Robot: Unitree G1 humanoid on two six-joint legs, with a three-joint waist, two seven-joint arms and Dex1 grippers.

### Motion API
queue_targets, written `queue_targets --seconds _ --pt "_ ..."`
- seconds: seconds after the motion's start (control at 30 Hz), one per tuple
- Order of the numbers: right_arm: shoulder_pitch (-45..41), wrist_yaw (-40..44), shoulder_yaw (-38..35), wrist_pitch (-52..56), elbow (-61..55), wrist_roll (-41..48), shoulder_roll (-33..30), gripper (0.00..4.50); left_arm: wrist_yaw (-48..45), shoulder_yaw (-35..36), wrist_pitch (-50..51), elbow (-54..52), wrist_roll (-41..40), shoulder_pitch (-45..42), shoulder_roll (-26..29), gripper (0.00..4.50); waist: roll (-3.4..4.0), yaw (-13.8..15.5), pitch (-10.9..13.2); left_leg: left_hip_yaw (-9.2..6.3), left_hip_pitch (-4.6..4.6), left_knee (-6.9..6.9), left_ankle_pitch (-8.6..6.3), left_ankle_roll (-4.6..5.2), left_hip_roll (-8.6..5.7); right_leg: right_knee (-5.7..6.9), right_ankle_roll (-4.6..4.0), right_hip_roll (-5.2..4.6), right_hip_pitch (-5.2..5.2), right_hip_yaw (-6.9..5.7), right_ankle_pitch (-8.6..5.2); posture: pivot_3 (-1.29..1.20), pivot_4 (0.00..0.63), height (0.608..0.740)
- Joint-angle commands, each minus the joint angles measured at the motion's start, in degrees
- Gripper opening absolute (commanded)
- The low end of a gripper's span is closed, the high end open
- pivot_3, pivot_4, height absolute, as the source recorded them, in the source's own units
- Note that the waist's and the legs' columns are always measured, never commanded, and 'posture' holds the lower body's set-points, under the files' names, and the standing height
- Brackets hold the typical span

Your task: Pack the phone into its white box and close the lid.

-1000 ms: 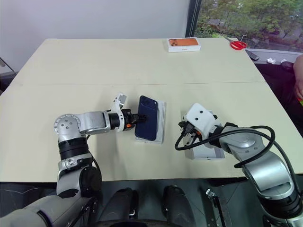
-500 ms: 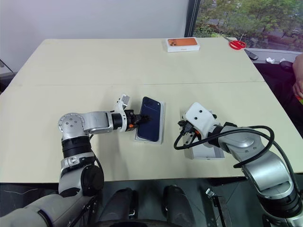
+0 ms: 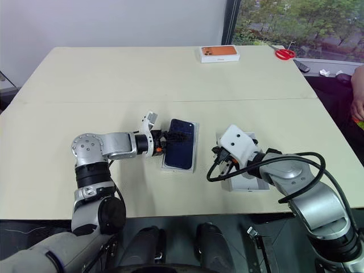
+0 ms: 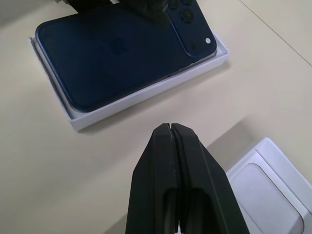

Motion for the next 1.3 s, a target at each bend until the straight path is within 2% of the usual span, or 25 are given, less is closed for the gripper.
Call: queue_targets --seconds 0.03,0.1,0.3,0.43,0.53,0.67,0.9,1.3 --pt "-0.8 -0.5 -0.4 -0.7 -1.5 0.4 -0.6 0.00 -0.9 -1.0 0.5 -1.2 -3.6 -0.7 3.4 4.47 -0.01 -0.1 0.0 0.00 0.12 -0.03 0.00 0.00 0.01 0.00 -0.01 0.05 0.09 0.00 0.00 0.00 0.150 0.740" --pt "-0.7 -0.6 -0.4 -0.7 -1.5 0.5 -0.6 0.00 -0.9 -1.5 0.5 -1.1 -4.6 -0.6 4.2 4.47 -0.01 0.0 0.0 -0.01 0.15 -0.03 0.00 0.00 0.08 0.02 -0.03 0.12 0.09 0.01 0.00 0.00 0.150 0.740" --pt "-1.7 -0.3 0.6 -1.9 -0.1 0.4 -0.6 0.00 -2.5 -8.2 0.5 -1.7 -15.1 -0.5 14.3 4.47 -0.02 -0.1 0.0 0.00 0.14 -0.03 0.00 -0.01 0.13 -0.01 -0.03 0.10 0.10 0.04 0.01 0.00 0.150 0.740" --pt "-1.8 -0.3 0.7 -2.1 0.1 0.5 -0.8 0.00 -1.5 -9.6 0.5 -0.9 -18.6 -0.5 16.2 4.47 -0.03 0.3 0.0 0.00 0.13 -0.03 0.01 -0.02 0.11 -0.01 -0.03 0.04 0.10 0.04 0.01 0.00 0.150 0.740" --pt "-3.0 0.4 1.3 -2.8 0.9 0.6 -0.9 0.00 -6.2 -8.3 0.2 -1.8 -15.1 -1.5 23.9 4.47 -0.12 -0.4 0.1 0.03 0.13 -0.01 0.01 -0.02 0.07 -0.01 -0.04 0.01 0.11 0.04 0.01 0.00 0.150 0.740" --pt "-3.3 0.5 2.0 -3.2 1.4 0.5 -0.8 0.00 -11.2 -11.3 -2.9 -3.2 -10.6 -1.4 28.3 4.47 -0.10 -0.7 0.1 0.01 0.18 -0.08 0.01 -0.02 0.15 0.00 -0.05 0.11 0.10 0.04 0.01 0.00 0.150 0.740" --pt "-3.4 0.4 2.1 -3.3 1.6 0.5 -0.9 0.00 -16.5 -12.7 -3.9 -3.7 -6.2 -1.3 29.1 4.47 -0.11 -0.1 0.1 0.06 0.13 -0.06 0.02 -0.04 0.10 -0.09 -0.04 0.01 0.11 0.06 0.01 0.00 0.150 0.740" --pt "-3.4 0.4 2.1 -3.3 1.6 0.5 -0.9 0.00 -20.3 -12.1 -3.0 -4.2 -1.8 -1.7 28.4 4.47 -0.11 0.0 0.1 0.05 0.14 -0.07 0.02 -0.04 0.14 -0.08 -0.04 0.04 0.10 0.05 0.00 0.00 0.150 0.740"
